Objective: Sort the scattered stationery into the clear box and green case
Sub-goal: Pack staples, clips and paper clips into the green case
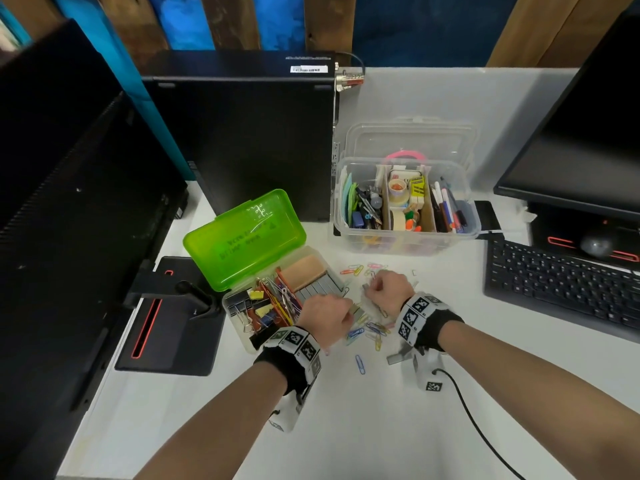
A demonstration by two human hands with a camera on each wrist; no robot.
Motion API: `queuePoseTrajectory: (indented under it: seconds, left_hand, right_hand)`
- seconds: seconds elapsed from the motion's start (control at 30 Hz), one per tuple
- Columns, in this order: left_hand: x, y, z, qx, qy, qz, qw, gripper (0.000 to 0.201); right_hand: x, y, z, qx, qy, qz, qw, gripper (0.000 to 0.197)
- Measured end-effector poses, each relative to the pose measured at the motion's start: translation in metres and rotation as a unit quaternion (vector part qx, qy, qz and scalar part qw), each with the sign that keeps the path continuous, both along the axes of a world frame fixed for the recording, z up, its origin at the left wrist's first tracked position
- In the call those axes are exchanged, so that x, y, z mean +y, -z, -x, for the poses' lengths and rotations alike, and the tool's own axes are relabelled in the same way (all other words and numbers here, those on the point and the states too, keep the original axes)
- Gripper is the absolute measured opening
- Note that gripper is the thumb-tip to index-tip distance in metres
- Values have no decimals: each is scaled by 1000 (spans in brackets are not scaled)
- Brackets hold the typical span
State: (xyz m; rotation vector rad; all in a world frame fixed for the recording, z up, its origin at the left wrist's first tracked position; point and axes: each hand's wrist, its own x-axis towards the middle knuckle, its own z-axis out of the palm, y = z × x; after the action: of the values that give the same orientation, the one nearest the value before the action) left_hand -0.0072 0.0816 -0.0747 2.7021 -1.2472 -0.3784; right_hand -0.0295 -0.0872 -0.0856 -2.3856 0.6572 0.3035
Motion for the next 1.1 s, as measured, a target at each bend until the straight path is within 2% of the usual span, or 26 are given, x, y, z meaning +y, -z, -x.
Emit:
queuePoseTrajectory:
  seconds: [0.13,0.27,0.37,0.5,0.8,0.93,1.1]
  left_hand:
    - [-1,8,0,14,3,-24,1000,23]
    - [-7,11,1,15,17,-72,997,26]
    - [-13,10,1,3,18,-104,994,26]
    - [-23,6,3,15,4,-130,991,31]
    - [-26,12,13,8,-21,-81,997,22]
    - [-25,12,11,18,-28,-45,998,20]
    - [-25,13,5,83,-76,20,993,17]
  right_hand:
    - [-7,3,2,-70,62,-110,989,13]
    - [-12,2,6,-79,31,-119,989,25]
    - [-16,-1,11,-83,9,-112,990,19]
    - [-20,0,17,-83,33,-152,984,12]
    - [-34,-6,22,-65,46,-160,984,23]
    - [-36,-7,23,-63,70,-177,980,14]
    - [-37,-6,24,-60,80,-176,979,9]
